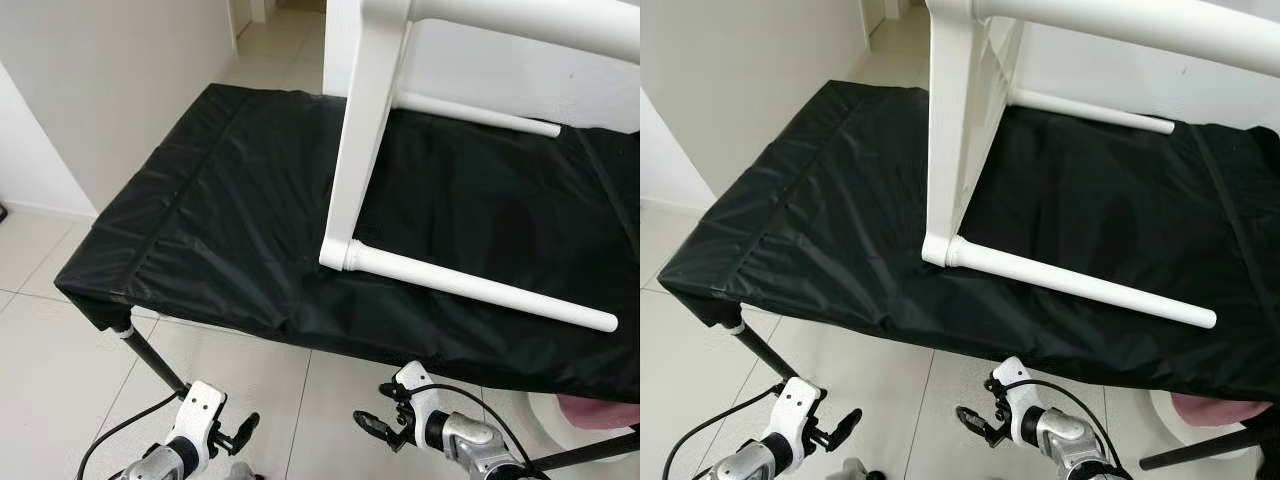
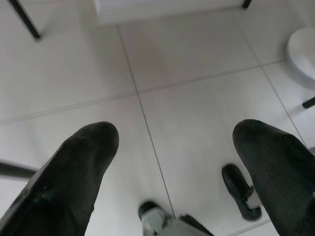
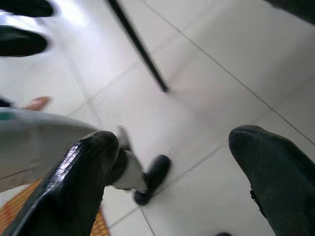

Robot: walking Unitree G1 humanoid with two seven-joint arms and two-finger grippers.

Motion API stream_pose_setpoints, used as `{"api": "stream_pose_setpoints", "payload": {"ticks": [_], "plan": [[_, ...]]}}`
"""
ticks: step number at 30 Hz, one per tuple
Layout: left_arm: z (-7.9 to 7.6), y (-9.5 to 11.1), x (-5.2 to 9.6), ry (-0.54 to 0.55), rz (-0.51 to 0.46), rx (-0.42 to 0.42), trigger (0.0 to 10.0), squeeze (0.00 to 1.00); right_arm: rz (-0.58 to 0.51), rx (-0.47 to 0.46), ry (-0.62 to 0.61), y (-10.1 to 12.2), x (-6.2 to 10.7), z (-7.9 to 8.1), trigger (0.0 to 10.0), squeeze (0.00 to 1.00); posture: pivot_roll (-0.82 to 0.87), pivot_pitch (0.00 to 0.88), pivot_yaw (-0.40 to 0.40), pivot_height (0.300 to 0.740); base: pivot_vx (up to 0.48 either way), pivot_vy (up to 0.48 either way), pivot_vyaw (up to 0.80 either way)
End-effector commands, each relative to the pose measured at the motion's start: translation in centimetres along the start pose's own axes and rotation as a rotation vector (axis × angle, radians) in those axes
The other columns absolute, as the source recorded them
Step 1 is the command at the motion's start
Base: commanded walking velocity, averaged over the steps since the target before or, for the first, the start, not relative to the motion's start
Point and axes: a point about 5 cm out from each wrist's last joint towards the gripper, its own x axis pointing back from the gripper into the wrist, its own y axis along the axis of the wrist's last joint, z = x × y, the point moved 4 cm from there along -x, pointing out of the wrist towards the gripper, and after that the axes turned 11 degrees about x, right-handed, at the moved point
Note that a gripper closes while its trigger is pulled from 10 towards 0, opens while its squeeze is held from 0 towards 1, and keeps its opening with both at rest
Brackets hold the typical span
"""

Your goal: Building children table

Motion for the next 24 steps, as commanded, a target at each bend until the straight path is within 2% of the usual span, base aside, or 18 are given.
{"api": "stream_pose_setpoints", "payload": {"ticks": [1, 8, 9, 13, 19, 20, 21, 24], "plan": [[-3.2, -0.4, 1.0, -0.390, 0.065, -0.023, 10.0, 0.00, -0.007, 0.002, 0.059, -0.2, 0.4, 0.6, 10.0, 0.00, -0.05, 0.091, 0.036, 0.740, 0.000, 0.000, 0.00], [-5.7, 1.9, 2.8, -0.598, 0.031, -0.071, 10.0, 0.00, -0.081, 0.067, 0.291, 1.9, 2.2, 1.5, 10.0, 0.00, -0.04, 0.111, 0.025, 0.740, 0.000, 0.000, 0.00], [-5.7, 1.9, 2.8, -0.598, 0.031, -0.071, 10.0, 0.00, -0.081, 0.067, 0.291, 1.9, 2.2, 1.5, 10.0, 0.00, -0.04, 0.111, 0.025, 0.740, 0.000, 0.000, 0.00], [-7.6, 4.5, 4.0, -0.700, -0.014, -0.163, 10.0, 0.00, -0.106, 0.159, 0.410, 3.7, 3.9, 1.7, 10.0, 0.00, -0.04, 0.125, 0.022, 0.740, 0.000, 0.000, 0.00], [-8.6, 6.1, 4.9, -0.754, -0.030, -0.225, 10.0, 0.00, -0.138, 0.222, 0.468, 5.7, 4.8, 1.8, 10.0, 0.00, -0.04, 0.130, 0.020, 0.740, 0.000, 0.000, 0.00], [-9.4, 7.5, 5.7, -0.794, -0.038, -0.257, 10.0, 0.00, -0.165, 0.275, 0.504, 7.4, 5.4, 1.9, 10.0, 0.00, -0.04, 0.128, 0.019, 0.740, 0.000, 0.000, 0.00], [-9.4, 7.5, 5.7, -0.794, -0.038, -0.257, 10.0, 0.00, -0.165, 0.275, 0.504, 7.4, 5.4, 1.9, 10.0, 0.00, -0.04, 0.128, 0.019, 0.740, 0.000, 0.000, 0.00], [-10.1, 8.7, 6.7, -0.847, -0.030, -0.297, 10.0, 0.00, -0.203, 0.339, 0.536, 9.5, 5.7, 2.1, 10.0, 0.00, -0.04, 0.126, 0.016, 0.740, 0.000, 0.000, 0.00]]}}
